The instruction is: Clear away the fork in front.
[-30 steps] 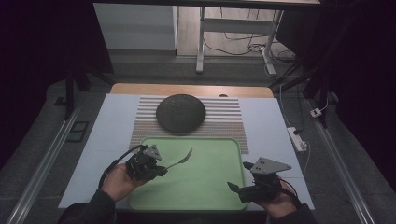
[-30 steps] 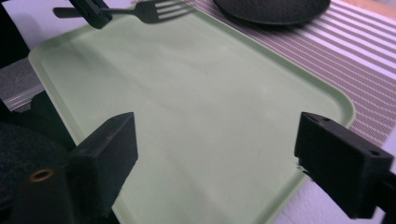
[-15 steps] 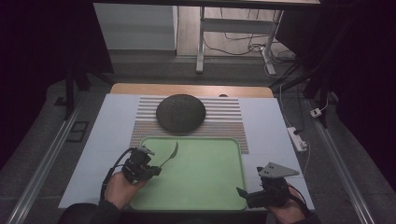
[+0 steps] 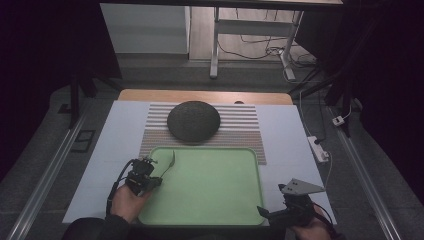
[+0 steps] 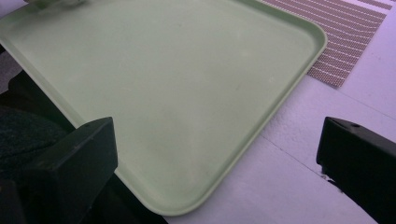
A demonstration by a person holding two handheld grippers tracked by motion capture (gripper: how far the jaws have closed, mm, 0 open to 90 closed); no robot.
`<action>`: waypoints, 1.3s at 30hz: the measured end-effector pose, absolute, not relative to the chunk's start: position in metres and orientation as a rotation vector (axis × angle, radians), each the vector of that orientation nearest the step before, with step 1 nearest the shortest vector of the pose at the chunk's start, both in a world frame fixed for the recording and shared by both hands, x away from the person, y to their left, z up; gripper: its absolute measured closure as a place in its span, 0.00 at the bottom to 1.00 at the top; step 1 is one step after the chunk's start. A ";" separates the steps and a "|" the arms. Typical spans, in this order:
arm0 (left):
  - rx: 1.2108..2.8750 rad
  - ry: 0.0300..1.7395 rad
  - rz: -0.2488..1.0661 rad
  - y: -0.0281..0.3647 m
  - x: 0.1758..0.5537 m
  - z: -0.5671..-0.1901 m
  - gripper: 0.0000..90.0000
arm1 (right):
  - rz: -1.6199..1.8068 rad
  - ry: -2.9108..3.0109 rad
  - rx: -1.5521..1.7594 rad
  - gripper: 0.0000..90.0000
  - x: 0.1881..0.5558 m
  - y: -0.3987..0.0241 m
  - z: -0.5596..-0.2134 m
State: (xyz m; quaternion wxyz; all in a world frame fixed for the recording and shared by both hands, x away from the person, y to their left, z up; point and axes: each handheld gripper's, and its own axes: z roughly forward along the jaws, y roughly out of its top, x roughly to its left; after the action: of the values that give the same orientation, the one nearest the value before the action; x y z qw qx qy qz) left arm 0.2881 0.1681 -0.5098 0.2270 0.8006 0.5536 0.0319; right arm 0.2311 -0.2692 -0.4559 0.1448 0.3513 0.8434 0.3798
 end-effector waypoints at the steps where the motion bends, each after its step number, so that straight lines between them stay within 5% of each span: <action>1: 2.215 1.532 0.086 0.168 0.288 -0.511 0.95 | 1.090 2.431 1.010 0.00 0.231 -0.269 -0.456; 16: 2.177 1.484 0.105 0.175 0.293 -0.505 0.88 | 1.099 2.433 1.025 0.00 0.229 -0.272 -0.455; 21: 2.137 1.421 0.096 0.177 0.308 -0.496 0.98 | 1.114 2.418 1.051 0.00 0.226 -0.276 -0.454; 39: 2.190 1.330 0.110 0.159 0.349 -0.508 0.99 | 1.093 2.458 1.061 0.00 0.228 -0.276 -0.456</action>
State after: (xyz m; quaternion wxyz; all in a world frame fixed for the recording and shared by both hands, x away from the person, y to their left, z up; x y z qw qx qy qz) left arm 0.3490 0.1589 -0.5081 0.2846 0.8186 0.4972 0.0412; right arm 0.2281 -0.2757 -0.4560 0.1249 0.3640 0.8434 0.3749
